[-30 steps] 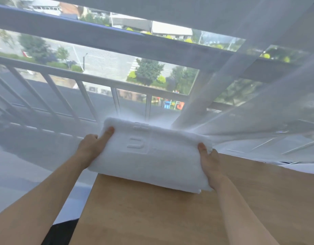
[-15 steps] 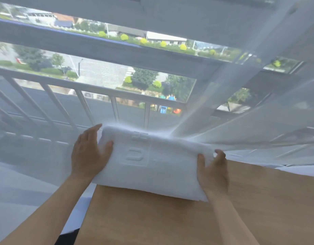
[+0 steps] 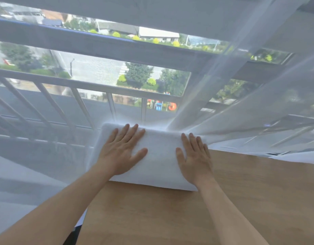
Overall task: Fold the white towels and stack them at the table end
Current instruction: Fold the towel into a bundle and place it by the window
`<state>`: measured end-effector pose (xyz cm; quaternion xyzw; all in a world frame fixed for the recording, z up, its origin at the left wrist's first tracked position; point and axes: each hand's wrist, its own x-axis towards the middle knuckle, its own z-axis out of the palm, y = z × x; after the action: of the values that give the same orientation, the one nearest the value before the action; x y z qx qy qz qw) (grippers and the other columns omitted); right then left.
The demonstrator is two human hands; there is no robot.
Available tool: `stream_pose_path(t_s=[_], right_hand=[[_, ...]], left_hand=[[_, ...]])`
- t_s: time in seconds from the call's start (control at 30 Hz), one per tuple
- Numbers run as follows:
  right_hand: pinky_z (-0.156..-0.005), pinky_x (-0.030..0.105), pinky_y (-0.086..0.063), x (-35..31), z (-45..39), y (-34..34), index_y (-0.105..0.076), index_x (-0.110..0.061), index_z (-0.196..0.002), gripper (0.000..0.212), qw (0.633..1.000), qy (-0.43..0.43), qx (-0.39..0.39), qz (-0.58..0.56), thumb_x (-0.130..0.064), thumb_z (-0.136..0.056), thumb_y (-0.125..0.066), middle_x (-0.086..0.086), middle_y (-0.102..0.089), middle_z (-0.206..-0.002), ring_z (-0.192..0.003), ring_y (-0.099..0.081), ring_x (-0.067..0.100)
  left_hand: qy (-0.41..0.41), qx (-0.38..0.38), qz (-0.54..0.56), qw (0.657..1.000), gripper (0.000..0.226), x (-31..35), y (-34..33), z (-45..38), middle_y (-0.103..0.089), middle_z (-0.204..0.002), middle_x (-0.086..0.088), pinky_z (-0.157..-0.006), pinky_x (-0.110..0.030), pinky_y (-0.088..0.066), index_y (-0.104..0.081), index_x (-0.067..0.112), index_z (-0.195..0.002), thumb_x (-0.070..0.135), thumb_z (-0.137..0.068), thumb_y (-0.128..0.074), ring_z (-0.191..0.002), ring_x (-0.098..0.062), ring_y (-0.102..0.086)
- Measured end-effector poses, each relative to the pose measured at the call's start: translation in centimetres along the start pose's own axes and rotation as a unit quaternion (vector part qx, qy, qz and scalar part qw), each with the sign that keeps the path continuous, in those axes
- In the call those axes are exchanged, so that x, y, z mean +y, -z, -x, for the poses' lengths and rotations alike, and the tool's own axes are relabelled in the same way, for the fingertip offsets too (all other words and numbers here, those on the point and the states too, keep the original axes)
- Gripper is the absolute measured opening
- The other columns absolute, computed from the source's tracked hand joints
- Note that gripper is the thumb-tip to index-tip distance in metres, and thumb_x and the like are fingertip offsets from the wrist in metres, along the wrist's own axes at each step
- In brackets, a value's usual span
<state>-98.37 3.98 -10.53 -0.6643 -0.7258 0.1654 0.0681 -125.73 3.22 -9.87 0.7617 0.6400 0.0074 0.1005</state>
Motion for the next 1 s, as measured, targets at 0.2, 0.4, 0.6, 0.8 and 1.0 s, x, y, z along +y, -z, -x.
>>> stream_pose_path(t_s=[0.2, 0.4, 0.6, 0.8, 1.0], right_hand=[[-0.115, 0.038, -0.027, 0.9, 1.3, 1.1, 0.008, -0.047, -0.156, 0.069, 0.986, -0.100, -0.051, -0.121, -0.065, -0.098, -0.026, -0.011, 0.021, -0.165, -0.152, -0.016, 0.017], [-0.093, 0.029, -0.044, 1.4, 4.0, 2.7, -0.042, -0.026, -0.148, 0.063, 0.931, -0.186, 0.082, -0.301, -0.049, -0.093, -0.061, -0.007, -0.057, -0.139, -0.128, -0.054, 0.018], [-0.084, 0.044, -0.058, 4.3, 5.8, 4.0, -0.063, -0.013, -0.112, 0.023, 0.785, -0.293, 0.065, -0.542, -0.026, -0.094, -0.068, 0.009, -0.071, -0.107, -0.092, -0.069, 0.021], [-0.086, 0.048, -0.055, 4.5, 7.1, 3.7, -0.064, -0.017, -0.099, 0.006, 0.812, -0.259, 0.056, -0.520, -0.022, -0.097, -0.064, 0.010, -0.068, -0.104, -0.089, -0.065, 0.023], [-0.090, 0.037, -0.047, 2.5, 6.5, 3.7, -0.056, -0.016, -0.126, 0.033, 0.911, -0.209, 0.159, -0.317, -0.024, -0.094, -0.056, 0.004, -0.059, -0.123, -0.112, -0.057, 0.023]], left_hand=[[0.017, -0.002, 0.003, 1.000, 0.077, 0.1, 0.0, 0.6, 0.019, -0.165, 0.014, -0.124, -0.042, 0.011, 0.014, 0.045, -0.156, 0.077, -0.087, 0.001, -0.151, -0.010, 0.022], [0.018, 0.004, 0.001, 1.000, 0.075, 0.3, 0.0, 0.9, 0.015, -0.167, 0.011, -0.124, -0.043, 0.010, 0.011, 0.042, -0.157, 0.072, -0.091, -0.005, -0.153, -0.013, 0.018], [0.036, -0.004, 0.016, 0.999, 0.066, 1.3, 0.2, 0.5, 0.011, -0.169, 0.006, -0.124, -0.047, 0.008, 0.006, 0.040, -0.159, 0.060, -0.098, -0.011, -0.155, -0.019, 0.013], [0.063, -0.001, 0.018, 0.998, 0.057, 3.1, 0.3, 1.2, 0.007, -0.169, 0.004, -0.123, -0.052, 0.004, 0.000, 0.040, -0.160, 0.049, -0.104, -0.009, -0.155, -0.022, 0.008], [0.019, 0.008, 0.037, 0.999, 0.067, 7.0, 0.5, 1.6, 0.001, -0.170, 0.002, -0.125, -0.049, 0.000, -0.012, 0.037, -0.160, 0.061, -0.098, -0.005, -0.156, -0.021, 0.003]])
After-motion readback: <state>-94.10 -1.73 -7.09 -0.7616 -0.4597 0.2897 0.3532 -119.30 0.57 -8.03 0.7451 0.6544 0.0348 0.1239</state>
